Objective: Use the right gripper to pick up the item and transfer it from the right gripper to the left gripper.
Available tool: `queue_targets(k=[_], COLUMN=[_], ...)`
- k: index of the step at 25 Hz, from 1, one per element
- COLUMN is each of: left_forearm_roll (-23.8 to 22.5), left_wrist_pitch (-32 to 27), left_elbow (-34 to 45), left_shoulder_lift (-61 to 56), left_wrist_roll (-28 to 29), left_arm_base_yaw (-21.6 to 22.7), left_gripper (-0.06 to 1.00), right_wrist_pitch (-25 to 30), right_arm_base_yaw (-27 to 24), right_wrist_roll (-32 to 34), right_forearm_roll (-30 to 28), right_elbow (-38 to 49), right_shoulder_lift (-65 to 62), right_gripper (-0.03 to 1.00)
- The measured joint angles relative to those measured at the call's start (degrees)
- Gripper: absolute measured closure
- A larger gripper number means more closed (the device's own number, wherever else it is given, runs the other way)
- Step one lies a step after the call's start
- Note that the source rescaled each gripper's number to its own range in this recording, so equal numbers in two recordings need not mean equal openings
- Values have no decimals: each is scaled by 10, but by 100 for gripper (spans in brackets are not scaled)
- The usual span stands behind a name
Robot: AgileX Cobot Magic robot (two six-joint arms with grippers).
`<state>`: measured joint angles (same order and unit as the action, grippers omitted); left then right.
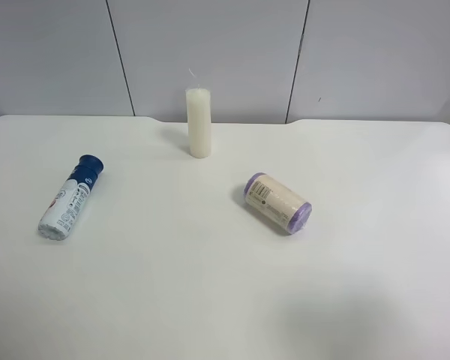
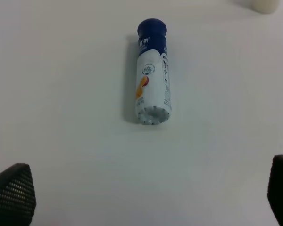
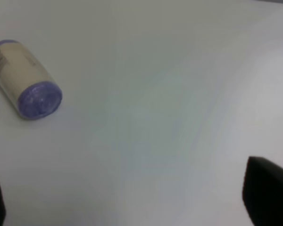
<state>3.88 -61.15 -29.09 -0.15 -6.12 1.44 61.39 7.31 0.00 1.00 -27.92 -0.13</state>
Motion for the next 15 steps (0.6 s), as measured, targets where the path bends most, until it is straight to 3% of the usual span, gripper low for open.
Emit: queue_targets(k=[15], left_forearm_roll=[0], left_wrist_pitch=[2], left_elbow=[0], left_shoulder_lift=[0], left_wrist_roll=[0], left_arm_base_yaw=[0], left_gripper=[-6], right_wrist_pitch=[0], right_arm_base_yaw=[0], right_wrist_roll=[0], right_forearm_roll=[0], right_elbow=[0], right_shoulder_lift=[0], right_gripper=[-2])
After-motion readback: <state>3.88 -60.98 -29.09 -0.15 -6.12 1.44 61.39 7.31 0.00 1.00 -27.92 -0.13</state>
